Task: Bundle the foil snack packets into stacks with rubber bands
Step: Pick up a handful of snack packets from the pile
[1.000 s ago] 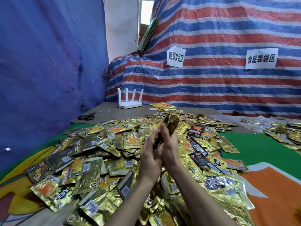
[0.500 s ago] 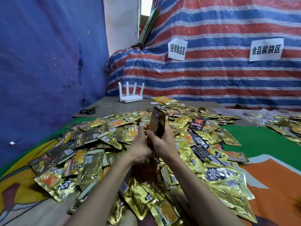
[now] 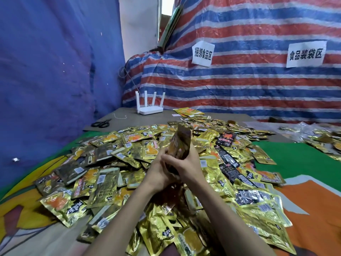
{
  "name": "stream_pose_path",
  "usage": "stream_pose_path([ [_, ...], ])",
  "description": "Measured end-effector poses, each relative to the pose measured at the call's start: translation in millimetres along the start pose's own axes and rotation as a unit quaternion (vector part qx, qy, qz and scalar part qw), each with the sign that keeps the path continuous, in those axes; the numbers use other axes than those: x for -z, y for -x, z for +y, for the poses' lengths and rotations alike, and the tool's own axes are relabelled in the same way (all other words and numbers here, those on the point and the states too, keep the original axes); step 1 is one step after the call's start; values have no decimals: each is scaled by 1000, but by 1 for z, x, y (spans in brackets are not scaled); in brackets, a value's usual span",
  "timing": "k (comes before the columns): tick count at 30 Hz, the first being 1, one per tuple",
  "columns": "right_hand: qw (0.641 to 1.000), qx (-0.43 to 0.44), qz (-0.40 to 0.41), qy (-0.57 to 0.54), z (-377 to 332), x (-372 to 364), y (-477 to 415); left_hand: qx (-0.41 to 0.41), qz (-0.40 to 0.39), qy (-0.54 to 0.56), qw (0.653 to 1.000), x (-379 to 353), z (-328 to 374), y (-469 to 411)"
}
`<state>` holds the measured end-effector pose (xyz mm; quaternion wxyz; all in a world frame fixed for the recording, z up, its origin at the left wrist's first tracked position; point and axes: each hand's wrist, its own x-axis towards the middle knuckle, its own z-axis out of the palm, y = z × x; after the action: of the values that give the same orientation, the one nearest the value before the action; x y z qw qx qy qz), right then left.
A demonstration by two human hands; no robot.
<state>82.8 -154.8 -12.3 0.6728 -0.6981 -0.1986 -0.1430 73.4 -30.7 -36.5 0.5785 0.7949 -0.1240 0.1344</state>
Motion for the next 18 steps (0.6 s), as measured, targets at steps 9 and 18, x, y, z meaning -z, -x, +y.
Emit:
stream_pose_path([
  [9, 991, 87, -70, 77, 1, -13, 10, 1, -50, 62, 997, 0, 11, 19],
  [18, 994, 10, -99, 52, 0, -15, 18, 6, -42, 88, 995, 20, 20, 14],
])
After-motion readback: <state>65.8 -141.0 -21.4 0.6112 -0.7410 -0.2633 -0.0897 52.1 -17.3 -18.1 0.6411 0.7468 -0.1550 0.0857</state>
